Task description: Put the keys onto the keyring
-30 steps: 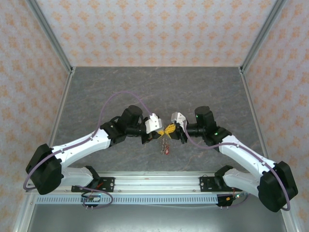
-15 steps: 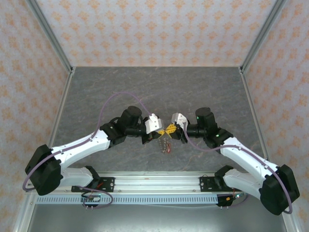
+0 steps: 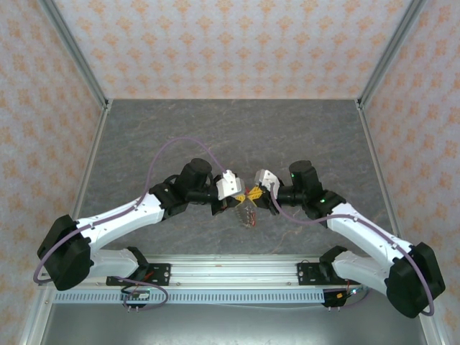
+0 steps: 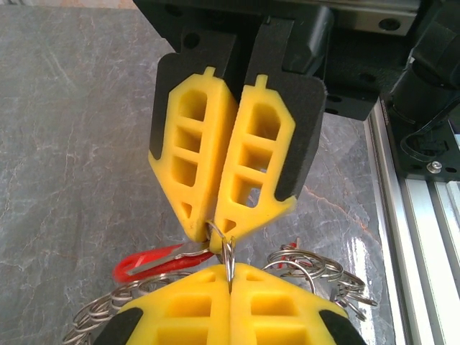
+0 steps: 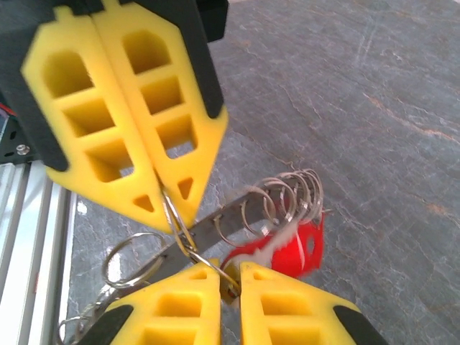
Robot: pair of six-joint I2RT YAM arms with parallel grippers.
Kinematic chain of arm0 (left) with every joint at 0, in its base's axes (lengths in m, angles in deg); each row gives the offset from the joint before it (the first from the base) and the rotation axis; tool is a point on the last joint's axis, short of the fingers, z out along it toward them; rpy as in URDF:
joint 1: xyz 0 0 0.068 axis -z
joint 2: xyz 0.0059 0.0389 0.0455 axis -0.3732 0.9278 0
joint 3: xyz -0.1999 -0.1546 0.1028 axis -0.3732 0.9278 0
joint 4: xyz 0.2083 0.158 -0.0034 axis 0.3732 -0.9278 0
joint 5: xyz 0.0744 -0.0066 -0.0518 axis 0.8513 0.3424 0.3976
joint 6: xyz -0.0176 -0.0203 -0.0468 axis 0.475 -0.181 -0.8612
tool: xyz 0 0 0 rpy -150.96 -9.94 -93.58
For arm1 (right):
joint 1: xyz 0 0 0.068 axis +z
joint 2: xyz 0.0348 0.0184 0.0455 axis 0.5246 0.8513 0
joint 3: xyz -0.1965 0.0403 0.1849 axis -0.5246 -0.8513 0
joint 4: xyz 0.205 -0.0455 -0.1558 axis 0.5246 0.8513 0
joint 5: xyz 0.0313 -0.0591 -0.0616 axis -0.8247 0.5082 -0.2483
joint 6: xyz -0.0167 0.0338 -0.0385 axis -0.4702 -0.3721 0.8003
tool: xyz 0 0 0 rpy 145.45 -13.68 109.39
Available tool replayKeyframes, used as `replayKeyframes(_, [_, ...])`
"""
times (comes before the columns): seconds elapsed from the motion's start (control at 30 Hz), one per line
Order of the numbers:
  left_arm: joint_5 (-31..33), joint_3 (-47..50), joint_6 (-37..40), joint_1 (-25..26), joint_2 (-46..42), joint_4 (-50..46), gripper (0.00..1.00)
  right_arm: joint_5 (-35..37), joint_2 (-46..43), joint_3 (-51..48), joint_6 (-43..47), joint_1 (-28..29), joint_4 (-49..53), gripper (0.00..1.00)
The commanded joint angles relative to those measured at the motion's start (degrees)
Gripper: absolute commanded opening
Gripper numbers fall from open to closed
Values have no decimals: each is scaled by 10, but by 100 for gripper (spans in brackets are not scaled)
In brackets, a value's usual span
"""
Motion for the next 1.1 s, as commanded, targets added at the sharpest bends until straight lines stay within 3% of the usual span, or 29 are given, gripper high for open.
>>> replayKeyframes(0.0, [-31, -16, 0, 7, -17, 44, 0, 51, 5, -14, 8, -6, 39, 12])
replayKeyframes(0.13, [-30, -19, 5, 7, -14, 33, 0, 39, -33, -7, 4, -7, 25, 20])
replayKeyframes(0.27, [-26, -24, 15, 7, -11, 16, 0, 34, -70, 12, 16, -6, 36, 21])
replayKeyframes(0.47, [-30, -28, 17, 7, -9, 14, 0, -17, -59, 37, 33, -6, 61, 25])
replayKeyframes(0.77, [-33, -33, 13, 7, -9, 16, 0, -76, -18, 58, 24, -5, 31, 22])
replayKeyframes(1.07, [-28, -35, 12, 7, -9, 15, 0, -60, -28, 60, 44, -5, 56, 23])
